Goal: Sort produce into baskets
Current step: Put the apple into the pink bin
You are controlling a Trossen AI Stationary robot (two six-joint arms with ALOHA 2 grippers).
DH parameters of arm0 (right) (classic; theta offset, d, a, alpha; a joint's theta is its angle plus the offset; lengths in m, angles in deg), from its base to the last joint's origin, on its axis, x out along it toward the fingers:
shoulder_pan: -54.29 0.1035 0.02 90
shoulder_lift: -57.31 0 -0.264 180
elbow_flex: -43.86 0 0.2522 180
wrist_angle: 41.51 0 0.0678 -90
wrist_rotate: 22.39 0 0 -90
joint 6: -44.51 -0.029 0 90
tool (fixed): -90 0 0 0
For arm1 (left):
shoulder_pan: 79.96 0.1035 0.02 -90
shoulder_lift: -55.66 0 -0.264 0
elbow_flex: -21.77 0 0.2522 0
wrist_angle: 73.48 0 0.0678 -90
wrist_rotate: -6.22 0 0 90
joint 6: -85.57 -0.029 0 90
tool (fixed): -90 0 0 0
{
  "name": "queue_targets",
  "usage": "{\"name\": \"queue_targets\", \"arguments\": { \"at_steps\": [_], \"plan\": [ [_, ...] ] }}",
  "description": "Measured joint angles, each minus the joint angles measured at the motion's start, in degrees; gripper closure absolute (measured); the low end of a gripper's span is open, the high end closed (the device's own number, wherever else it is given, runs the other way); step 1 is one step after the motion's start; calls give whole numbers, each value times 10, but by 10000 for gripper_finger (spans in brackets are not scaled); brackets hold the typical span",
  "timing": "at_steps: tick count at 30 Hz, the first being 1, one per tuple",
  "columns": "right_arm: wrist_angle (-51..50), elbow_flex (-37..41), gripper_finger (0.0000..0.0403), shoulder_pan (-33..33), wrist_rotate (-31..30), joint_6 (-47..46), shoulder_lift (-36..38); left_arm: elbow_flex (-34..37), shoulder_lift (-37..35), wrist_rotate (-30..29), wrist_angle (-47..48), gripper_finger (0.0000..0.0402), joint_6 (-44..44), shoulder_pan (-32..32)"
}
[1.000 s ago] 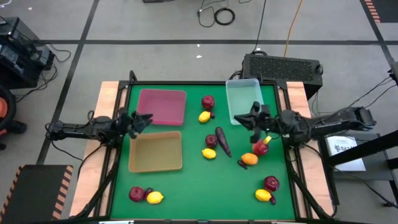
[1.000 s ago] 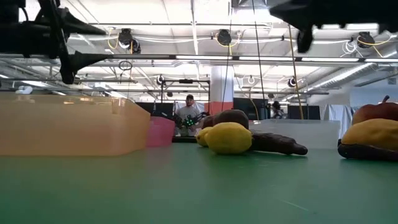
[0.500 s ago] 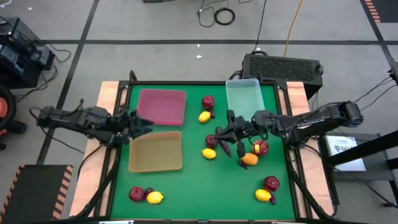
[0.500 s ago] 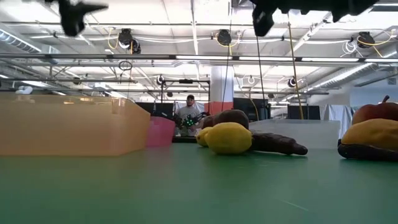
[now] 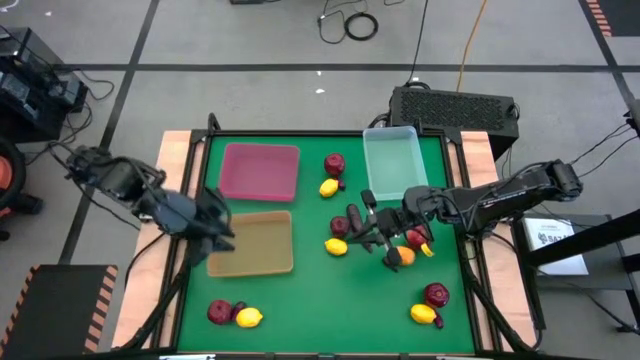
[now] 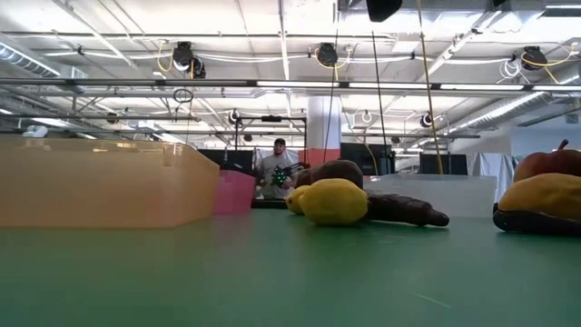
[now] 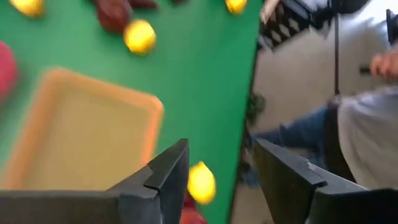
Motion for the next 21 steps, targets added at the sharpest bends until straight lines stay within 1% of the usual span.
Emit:
{"name": "queue_targets", "arguments": {
  "at_steps": [2,8,12,15,17,19,21],
  "plan": [
    [0,0,403,0,0,0,0,-18,28,20,5,227,18,-25],
    [1,0,403,0,-2,13,0,-20,108,83,14,241,36,-89],
    [0,0,403,0,-2,39,0,-20,156,89,14,242,3,-114],
    [0,0,403,0,-2,33,0,-20,191,94,19,242,-37,-123],
    [1,0,403,0,-3,18,0,-20,214,97,30,242,-44,-127],
    [1,0,403,0,-15,4,0,-19,235,104,43,242,-55,-129],
    [0,0,403,0,-37,-4,0,-19,253,116,43,237,-84,-132]
  ]
}}
